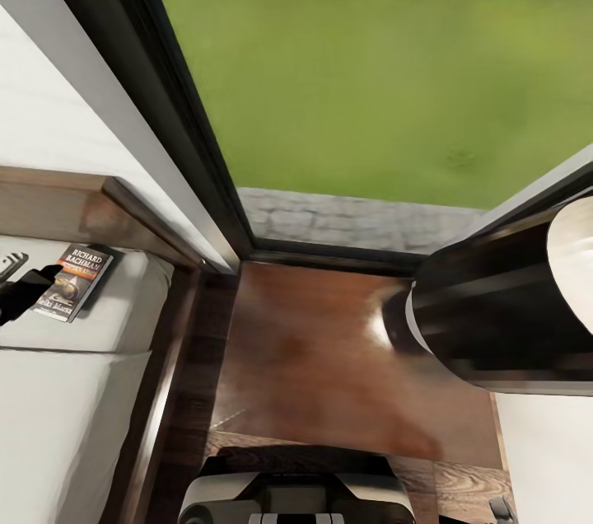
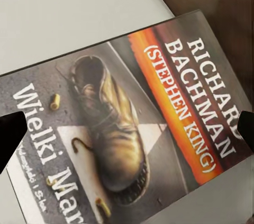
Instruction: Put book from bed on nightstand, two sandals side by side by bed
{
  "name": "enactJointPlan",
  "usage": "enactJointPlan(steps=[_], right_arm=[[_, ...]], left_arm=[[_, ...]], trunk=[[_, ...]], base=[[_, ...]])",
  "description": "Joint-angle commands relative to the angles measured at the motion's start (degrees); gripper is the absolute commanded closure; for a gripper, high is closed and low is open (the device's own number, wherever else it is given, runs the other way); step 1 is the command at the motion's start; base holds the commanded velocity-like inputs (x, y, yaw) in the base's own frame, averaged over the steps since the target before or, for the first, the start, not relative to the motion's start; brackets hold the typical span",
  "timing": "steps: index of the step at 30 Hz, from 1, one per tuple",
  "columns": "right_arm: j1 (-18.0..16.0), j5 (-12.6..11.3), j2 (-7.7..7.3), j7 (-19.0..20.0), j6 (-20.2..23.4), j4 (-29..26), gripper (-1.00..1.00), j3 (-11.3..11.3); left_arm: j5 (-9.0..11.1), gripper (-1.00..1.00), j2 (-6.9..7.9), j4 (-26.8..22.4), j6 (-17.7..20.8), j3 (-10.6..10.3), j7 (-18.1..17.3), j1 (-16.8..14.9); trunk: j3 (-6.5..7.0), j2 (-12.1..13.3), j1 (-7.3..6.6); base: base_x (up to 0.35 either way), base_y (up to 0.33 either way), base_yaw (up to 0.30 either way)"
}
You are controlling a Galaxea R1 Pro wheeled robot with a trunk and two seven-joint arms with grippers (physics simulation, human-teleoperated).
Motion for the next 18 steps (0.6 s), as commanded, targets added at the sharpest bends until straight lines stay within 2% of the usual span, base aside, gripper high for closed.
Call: enactJointPlan(steps=[1, 7, 11, 14, 15, 16, 18], right_arm=[[-0.01, -0.44, -0.02, 0.18, 0.62, 0.01, -1.00, 0.30], [-0.01, -0.44, -0.02, 0.18, 0.62, 0.01, -1.00, 0.29], [-0.01, -0.44, -0.02, 0.19, 0.62, 0.01, -1.00, 0.30], [-0.01, -0.44, -0.02, 0.17, 0.61, 0.01, -1.00, 0.31], [-0.01, -0.44, -0.02, 0.18, 0.61, 0.01, -1.00, 0.31], [-0.01, -0.44, -0.02, 0.18, 0.60, 0.01, -1.00, 0.31], [-0.01, -0.44, -0.02, 0.15, 0.60, 0.01, -1.00, 0.30]], left_arm=[[0.53, -1.00, -0.03, -0.11, 0.30, 0.06, 0.18, -0.03], [0.46, -1.00, 0.00, -0.38, 0.13, -0.03, 0.11, -0.03], [-0.21, -1.00, 0.07, -2.64, 0.08, -0.11, 0.16, -0.03], [-2.24, -1.00, 0.15, -4.79, 0.07, -0.14, 0.28, -0.03], [-3.38, -1.00, 0.17, -5.29, 0.05, -0.15, 0.34, -0.07], [-6.69, -1.00, 0.20, -5.89, -0.01, -0.16, 0.48, -1.76], [-7.98, -1.00, 0.20, -5.97, -0.01, -0.16, 0.51, -2.99]], trunk=[[-0.03, -0.02, 0.00], [-0.03, -0.02, 0.00], [-0.03, -0.02, 0.00], [-0.03, -0.02, 0.00], [-0.03, -0.02, 0.00], [-0.03, -0.02, 0.00], [-0.03, -0.02, 0.00]], base=[[0.000, 0.000, 0.000], [0.000, 0.000, 0.000], [0.000, 0.000, 0.000], [0.000, 0.000, 0.000], [0.000, 0.000, 0.000], [0.000, 0.000, 0.000], [0.000, 0.000, 0.000]])
